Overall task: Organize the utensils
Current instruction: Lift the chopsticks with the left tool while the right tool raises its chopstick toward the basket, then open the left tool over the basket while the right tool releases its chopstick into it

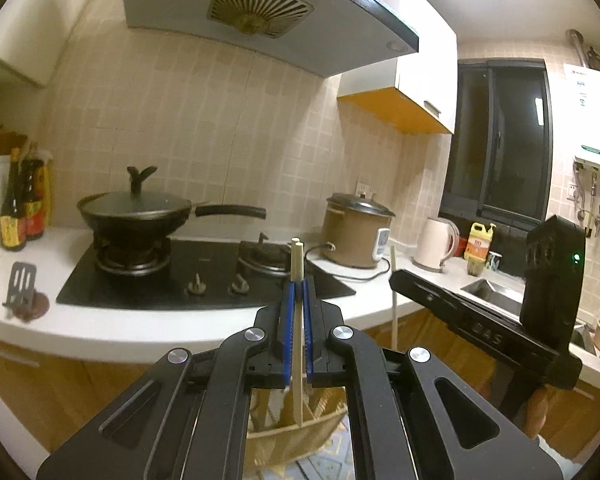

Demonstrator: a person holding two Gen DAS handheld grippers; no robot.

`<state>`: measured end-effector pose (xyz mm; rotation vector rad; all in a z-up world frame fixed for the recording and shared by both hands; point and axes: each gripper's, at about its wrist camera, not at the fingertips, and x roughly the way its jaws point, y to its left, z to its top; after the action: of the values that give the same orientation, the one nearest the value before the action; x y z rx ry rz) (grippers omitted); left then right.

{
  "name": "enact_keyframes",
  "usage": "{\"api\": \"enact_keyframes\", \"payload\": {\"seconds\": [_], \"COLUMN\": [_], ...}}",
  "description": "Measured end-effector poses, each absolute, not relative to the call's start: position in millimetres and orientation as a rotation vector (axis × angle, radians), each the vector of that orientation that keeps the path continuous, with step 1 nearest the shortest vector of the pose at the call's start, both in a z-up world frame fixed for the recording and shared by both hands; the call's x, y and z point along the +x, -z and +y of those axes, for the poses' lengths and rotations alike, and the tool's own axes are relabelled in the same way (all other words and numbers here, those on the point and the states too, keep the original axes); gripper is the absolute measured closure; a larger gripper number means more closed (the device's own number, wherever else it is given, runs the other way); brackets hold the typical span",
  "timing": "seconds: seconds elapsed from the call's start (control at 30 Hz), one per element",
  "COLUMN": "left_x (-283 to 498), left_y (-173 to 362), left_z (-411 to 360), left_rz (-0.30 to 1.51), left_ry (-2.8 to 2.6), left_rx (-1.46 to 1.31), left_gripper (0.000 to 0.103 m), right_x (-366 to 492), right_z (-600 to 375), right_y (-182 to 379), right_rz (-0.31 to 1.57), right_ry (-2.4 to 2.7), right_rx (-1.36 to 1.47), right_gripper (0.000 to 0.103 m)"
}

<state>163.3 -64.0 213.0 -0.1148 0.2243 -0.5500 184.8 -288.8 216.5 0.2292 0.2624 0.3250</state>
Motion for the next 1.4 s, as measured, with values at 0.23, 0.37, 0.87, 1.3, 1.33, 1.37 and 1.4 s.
{"api": "enact_keyframes", "payload": {"seconds": [0.23,0.37,0.87,1.3,1.33,1.37,1.4], "left_x": [187.8,208.2,238.1,229.8,229.1,228.1,226.9], "left_y": [-204.0,-188.8,-135.8,-128.9,-129.0,-128.6,-128.3], "left_z": [-72.7,-73.4,-74.7,-64.4,-63.5,-62.4,-60.8], "left_rz": [0.227,0.261,0.363,0.423,0.428,0.434,0.442], "left_ry": [0.533,0.524,0.571,0.622,0.622,0.622,0.624], "left_rx": [-0.102,-0.116,-0.156,-0.181,-0.183,-0.186,-0.191], "left_gripper": [0.101,0.101,0.101,0.098,0.098,0.097,0.096], "right_x": [222.9,238.7,244.1,218.4,215.7,213.2,210.9], "right_z": [-282.6,-280.8,-268.3,-267.8,-268.3,-268.1,-268.7], "right_y": [-207.6,-193.9,-138.9,-135.5,-136.0,-136.5,-137.1], "right_rz": [0.202,0.184,0.173,0.274,0.285,0.293,0.299], "right_ry": [-0.217,-0.19,-0.174,-0.235,-0.241,-0.245,-0.248], "right_rx": [0.154,0.145,0.093,0.086,0.088,0.09,0.093], "right_gripper": [0.099,0.099,0.099,0.095,0.095,0.095,0.095]}}
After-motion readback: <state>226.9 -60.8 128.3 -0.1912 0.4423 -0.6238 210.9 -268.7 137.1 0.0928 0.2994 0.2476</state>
